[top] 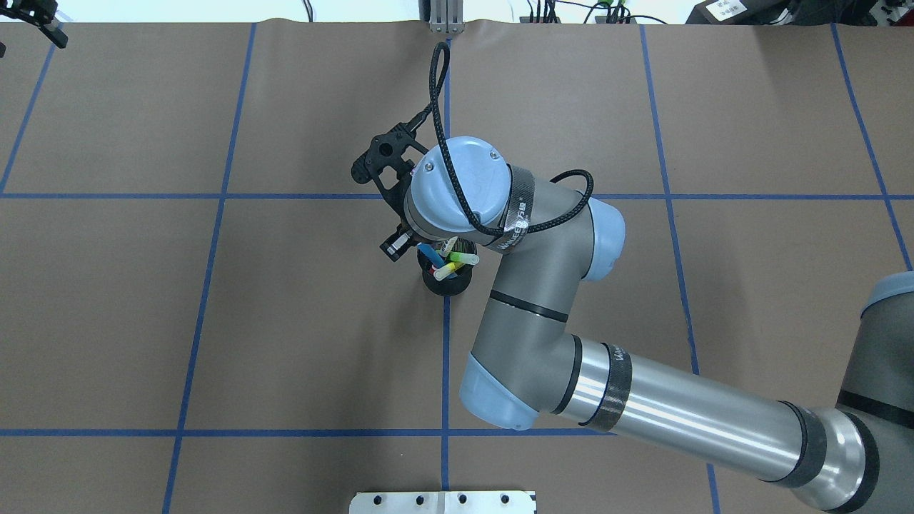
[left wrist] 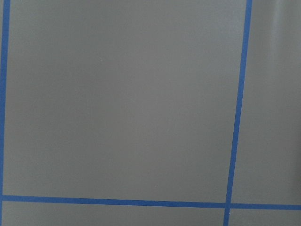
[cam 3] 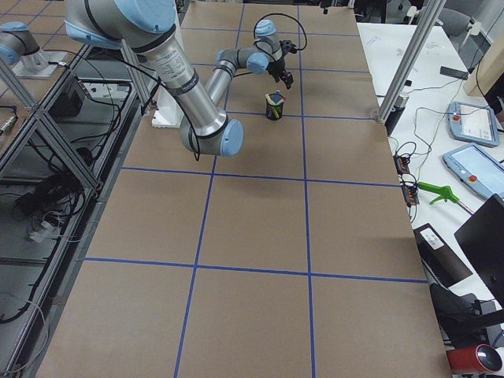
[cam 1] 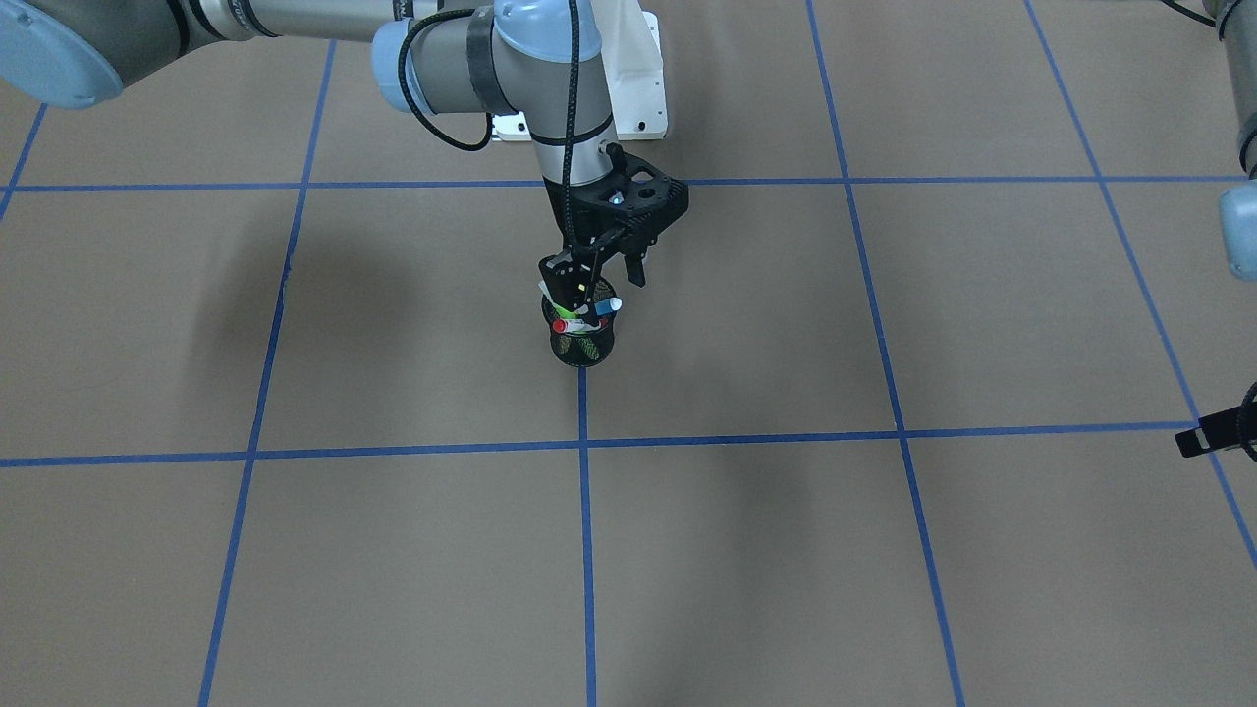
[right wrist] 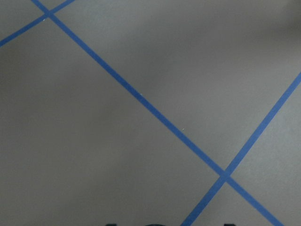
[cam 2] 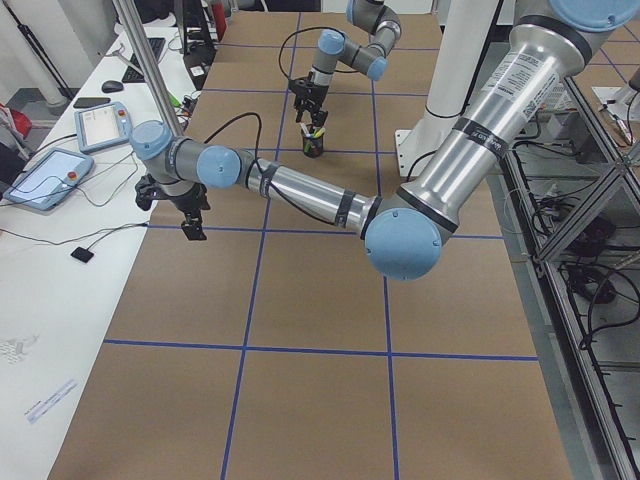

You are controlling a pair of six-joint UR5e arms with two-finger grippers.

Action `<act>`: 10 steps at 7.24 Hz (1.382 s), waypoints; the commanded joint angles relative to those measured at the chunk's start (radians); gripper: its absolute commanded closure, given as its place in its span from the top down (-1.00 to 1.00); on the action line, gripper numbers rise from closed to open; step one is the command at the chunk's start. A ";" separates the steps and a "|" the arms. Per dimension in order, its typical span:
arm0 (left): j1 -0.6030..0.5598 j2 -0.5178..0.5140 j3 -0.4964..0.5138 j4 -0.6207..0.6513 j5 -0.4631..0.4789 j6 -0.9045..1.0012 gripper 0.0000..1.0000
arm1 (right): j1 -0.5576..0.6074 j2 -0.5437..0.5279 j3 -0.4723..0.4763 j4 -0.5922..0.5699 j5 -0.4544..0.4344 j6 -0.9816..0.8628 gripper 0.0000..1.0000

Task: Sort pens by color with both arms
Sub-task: 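Grasp the blue marker in the cup with the right gripper and lift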

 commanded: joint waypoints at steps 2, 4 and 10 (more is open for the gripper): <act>0.003 0.000 -0.008 -0.001 -0.004 -0.003 1.00 | -0.026 -0.023 -0.009 -0.002 -0.012 0.010 0.54; 0.005 -0.001 -0.009 -0.002 -0.003 0.000 1.00 | -0.030 -0.020 -0.010 0.000 -0.018 0.010 0.38; 0.003 0.007 -0.032 0.001 -0.004 0.000 1.00 | -0.034 0.014 -0.046 0.000 -0.050 0.010 0.23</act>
